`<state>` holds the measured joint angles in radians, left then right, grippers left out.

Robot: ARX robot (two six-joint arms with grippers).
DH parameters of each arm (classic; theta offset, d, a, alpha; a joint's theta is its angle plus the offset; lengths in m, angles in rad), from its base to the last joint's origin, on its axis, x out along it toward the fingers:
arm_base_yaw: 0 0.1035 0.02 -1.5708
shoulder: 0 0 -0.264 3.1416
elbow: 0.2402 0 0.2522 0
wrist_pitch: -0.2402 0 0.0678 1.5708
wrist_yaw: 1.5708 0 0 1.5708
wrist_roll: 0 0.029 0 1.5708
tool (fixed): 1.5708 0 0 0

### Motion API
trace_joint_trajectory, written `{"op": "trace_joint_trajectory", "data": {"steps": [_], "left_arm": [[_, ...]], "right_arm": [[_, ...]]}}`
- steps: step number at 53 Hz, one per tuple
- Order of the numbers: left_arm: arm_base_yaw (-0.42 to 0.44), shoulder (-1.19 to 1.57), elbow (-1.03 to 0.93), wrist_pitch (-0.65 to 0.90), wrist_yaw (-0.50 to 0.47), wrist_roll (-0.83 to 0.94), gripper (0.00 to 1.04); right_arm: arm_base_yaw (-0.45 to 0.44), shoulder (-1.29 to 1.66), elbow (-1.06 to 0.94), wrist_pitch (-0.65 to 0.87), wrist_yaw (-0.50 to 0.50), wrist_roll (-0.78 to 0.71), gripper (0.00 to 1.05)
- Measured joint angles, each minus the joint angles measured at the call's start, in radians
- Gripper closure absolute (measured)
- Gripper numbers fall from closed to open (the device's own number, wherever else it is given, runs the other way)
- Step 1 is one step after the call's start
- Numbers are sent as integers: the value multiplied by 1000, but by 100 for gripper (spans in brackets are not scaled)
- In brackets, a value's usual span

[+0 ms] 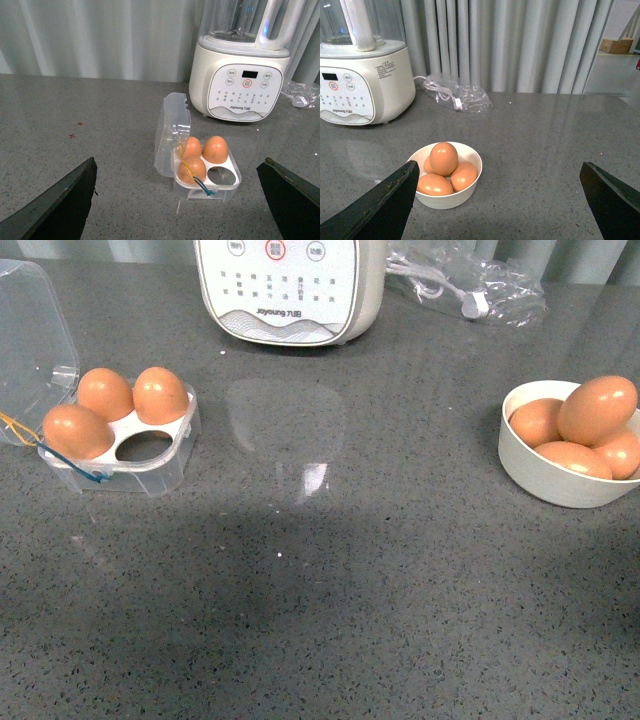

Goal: Put egg into box

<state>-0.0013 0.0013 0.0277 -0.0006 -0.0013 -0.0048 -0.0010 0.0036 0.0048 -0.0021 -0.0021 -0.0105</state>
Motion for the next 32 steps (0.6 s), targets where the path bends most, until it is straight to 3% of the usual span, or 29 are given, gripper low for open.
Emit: {"op": "trace_joint_trajectory", "data": {"steps": [32], "left_arm": [[0,0,0,0,0,0,7]], "right_arm": [[0,0,0,0,0,0,7]]}}
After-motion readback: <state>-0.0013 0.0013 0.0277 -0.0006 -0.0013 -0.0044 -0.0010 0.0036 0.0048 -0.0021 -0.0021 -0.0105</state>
